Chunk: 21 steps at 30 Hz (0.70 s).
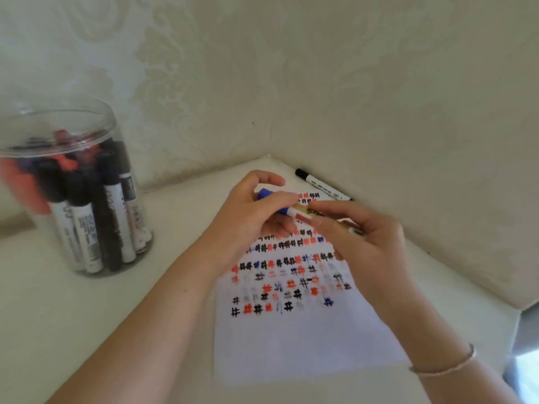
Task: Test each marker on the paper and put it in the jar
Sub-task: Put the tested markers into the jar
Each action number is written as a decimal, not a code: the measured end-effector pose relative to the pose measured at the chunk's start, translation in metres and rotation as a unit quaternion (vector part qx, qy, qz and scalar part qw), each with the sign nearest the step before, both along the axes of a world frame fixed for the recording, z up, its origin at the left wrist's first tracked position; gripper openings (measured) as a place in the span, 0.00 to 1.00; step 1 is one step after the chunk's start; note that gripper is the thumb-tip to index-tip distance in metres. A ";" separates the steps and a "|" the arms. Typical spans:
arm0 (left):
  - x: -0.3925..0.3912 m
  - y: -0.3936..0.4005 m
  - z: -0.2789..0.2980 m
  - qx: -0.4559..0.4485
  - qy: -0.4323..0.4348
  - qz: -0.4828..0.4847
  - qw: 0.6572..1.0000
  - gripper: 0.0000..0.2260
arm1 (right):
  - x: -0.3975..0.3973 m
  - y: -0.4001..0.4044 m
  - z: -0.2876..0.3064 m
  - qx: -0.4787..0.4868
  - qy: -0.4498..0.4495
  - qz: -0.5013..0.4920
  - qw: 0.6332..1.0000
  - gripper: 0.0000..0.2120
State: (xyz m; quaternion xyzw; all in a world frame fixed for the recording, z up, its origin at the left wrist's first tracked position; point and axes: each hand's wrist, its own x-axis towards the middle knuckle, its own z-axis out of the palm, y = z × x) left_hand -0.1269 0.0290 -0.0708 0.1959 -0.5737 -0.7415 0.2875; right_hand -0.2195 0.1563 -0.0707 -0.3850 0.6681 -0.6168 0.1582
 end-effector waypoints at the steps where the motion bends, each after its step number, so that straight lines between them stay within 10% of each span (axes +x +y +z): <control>1: 0.003 0.000 0.006 0.023 0.037 0.032 0.999 0.11 | 0.001 -0.005 0.008 -0.009 -0.011 0.012 1.000 0.09; 5: 0.023 -0.004 0.043 -0.132 0.081 0.207 0.966 0.10 | 0.023 -0.031 0.036 -0.045 -0.016 0.079 0.996 0.10; 13: 0.100 -0.053 0.140 -0.479 0.109 0.436 0.754 0.10 | 0.085 -0.111 0.085 -0.045 0.126 0.173 0.976 0.13; 21: 0.132 -0.104 0.151 -0.482 -0.051 0.460 0.744 0.13 | 0.110 -0.176 0.113 0.018 0.289 0.156 0.944 0.15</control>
